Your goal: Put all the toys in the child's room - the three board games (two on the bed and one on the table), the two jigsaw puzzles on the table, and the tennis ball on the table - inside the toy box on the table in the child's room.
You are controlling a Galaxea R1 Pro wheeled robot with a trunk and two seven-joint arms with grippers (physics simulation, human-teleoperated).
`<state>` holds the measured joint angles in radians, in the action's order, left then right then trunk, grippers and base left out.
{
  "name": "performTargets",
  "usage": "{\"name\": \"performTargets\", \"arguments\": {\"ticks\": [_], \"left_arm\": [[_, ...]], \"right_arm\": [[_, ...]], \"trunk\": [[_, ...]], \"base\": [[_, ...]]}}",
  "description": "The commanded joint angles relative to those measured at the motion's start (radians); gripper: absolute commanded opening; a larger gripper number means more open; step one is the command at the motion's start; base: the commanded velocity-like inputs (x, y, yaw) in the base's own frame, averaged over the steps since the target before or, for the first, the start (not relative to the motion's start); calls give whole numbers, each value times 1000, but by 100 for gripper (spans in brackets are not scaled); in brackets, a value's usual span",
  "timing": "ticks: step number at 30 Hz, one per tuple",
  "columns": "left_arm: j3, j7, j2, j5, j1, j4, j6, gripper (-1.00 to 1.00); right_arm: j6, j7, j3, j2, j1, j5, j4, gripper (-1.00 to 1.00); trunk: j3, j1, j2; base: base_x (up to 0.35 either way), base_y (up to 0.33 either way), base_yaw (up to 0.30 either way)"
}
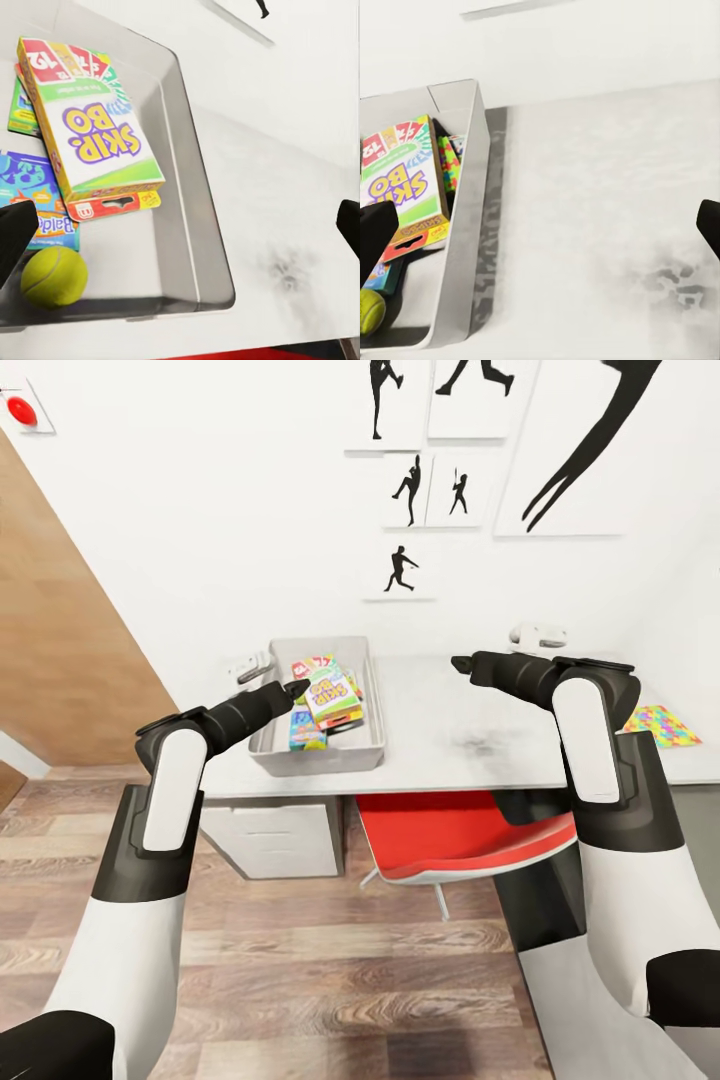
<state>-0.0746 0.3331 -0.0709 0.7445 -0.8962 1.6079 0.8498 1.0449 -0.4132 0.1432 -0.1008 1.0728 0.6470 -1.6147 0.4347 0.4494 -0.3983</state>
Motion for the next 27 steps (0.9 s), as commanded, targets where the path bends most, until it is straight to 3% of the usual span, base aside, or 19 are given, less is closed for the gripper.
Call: {"name": "performTargets", "arguments": {"ticks": [1,27], "left_arm": [[-2,3,-2,11,-2,1,4,100],[-22,-27,-12,19,-7,1,11,100]], "right_arm": [[2,-10,2,-1,1,9,-1,100],[2,-12,3,0,-24,9,-1,100]], "trunk": [[0,1,-2],[-40,1,-2]], "base": [[0,0,-31],[0,0,-80]]}}
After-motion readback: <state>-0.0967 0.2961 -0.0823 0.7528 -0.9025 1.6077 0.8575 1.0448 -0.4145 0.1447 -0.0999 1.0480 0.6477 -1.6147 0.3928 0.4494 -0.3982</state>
